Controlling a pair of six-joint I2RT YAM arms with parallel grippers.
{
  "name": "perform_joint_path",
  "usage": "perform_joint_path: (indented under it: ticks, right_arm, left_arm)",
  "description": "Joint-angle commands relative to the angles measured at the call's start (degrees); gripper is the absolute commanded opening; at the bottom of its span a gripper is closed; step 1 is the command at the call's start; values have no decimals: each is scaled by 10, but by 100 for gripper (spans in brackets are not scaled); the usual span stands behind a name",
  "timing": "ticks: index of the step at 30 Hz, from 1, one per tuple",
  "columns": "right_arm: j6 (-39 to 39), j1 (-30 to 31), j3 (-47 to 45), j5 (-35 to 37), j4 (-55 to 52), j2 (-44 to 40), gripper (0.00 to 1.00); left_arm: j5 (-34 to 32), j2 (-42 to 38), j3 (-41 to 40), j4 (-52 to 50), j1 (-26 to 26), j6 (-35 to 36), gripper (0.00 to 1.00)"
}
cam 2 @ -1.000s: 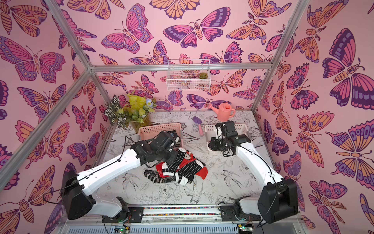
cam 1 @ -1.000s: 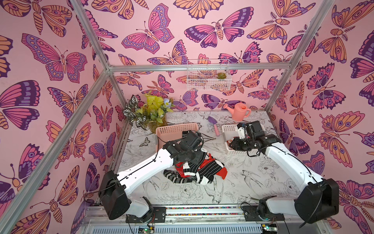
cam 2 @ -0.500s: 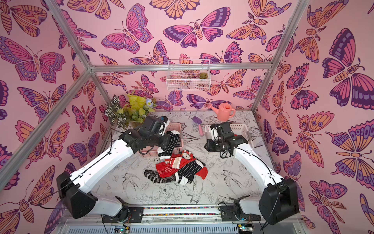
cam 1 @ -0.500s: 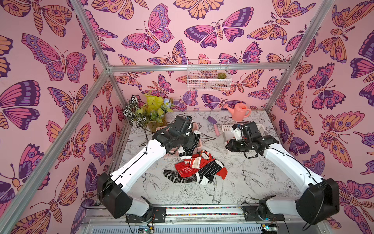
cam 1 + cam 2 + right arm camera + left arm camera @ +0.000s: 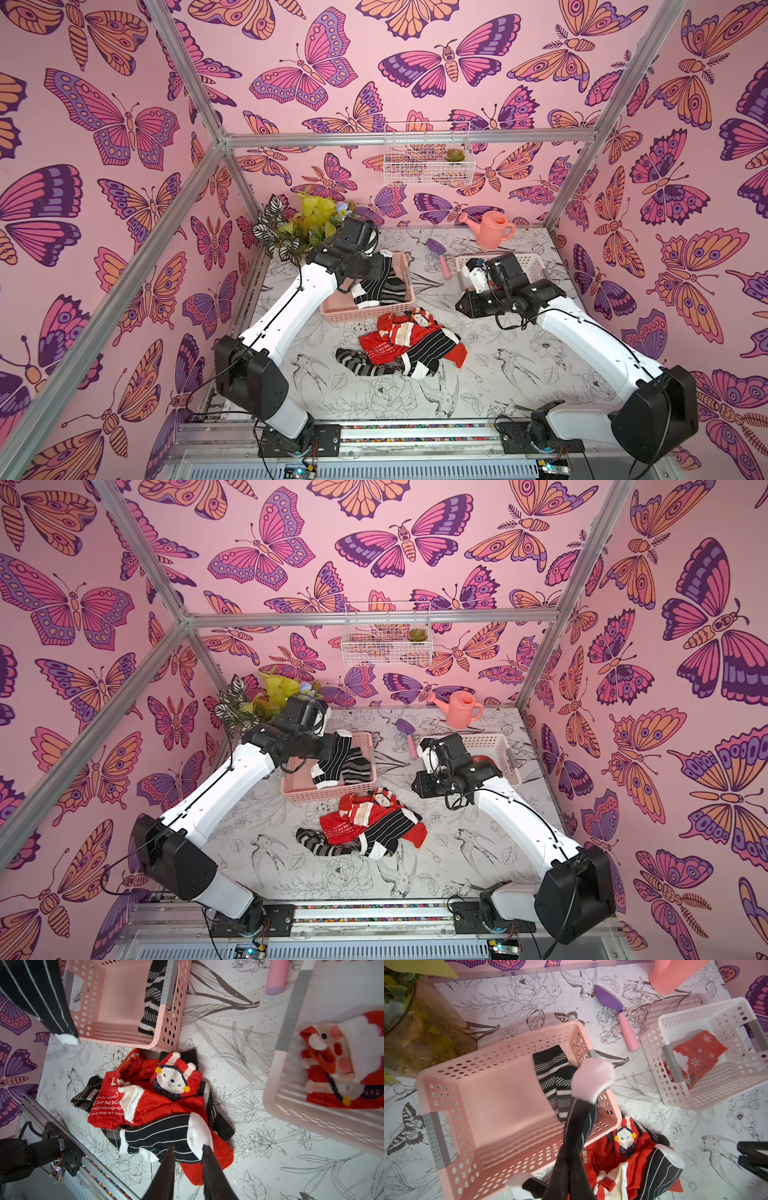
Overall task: Sort the socks into the basket by color
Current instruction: Place the sock in the bin.
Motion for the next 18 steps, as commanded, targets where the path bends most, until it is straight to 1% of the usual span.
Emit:
perform_joint_path:
  ticks: [1, 8, 18]
  right_arm:
    - [-6, 9, 12, 11, -12, -13, 26]
    - [-2, 16, 7, 11, -6, -16, 26]
    - [-2, 20, 6, 8, -5, -21, 26]
  left_arm:
    - [19, 22, 23, -10, 16, 8, 0]
    - [31, 65, 41, -3, 40, -8, 0]
    - [32, 120, 59, 6, 46, -13, 0]
